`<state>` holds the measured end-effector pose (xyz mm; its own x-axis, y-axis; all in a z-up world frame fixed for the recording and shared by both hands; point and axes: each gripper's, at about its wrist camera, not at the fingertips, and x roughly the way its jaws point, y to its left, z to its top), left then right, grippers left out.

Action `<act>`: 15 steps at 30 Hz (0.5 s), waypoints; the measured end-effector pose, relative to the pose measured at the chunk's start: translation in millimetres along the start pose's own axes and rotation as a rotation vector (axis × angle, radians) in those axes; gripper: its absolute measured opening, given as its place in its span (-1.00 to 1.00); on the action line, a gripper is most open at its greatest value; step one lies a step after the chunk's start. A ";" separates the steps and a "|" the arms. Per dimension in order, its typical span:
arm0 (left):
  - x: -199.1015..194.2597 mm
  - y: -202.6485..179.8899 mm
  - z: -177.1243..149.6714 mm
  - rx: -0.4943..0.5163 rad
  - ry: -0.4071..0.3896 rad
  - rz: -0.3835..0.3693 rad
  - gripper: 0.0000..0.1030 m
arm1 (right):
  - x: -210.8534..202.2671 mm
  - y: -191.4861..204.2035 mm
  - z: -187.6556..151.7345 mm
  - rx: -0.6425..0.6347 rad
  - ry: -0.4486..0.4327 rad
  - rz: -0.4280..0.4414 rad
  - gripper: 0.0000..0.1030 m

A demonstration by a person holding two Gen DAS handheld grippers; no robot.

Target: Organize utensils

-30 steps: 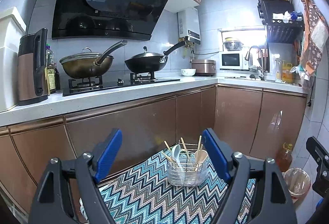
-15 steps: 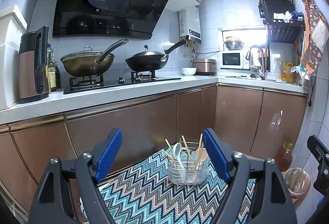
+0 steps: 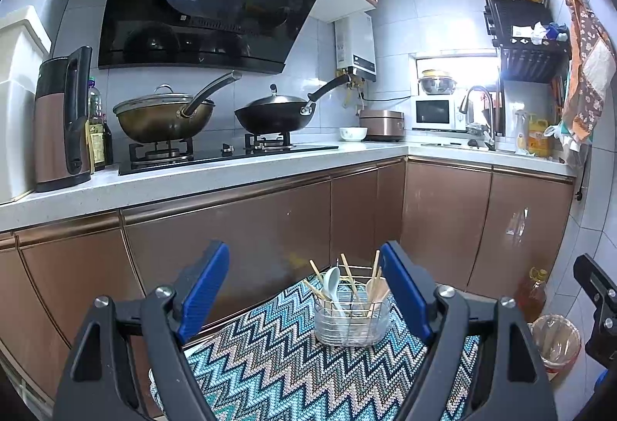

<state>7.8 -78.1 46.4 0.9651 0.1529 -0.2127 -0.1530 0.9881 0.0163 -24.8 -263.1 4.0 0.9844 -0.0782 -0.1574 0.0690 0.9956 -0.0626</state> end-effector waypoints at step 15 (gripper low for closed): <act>-2.7 4.6 -1.6 -0.012 -0.005 -0.005 0.55 | -0.2 6.0 1.2 -0.026 0.007 -0.004 0.99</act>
<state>4.1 -74.0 45.5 0.9670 0.1480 -0.2075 -0.1506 0.9886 0.0033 -24.4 -257.0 4.8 0.9830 -0.0827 -0.1637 0.0687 0.9936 -0.0893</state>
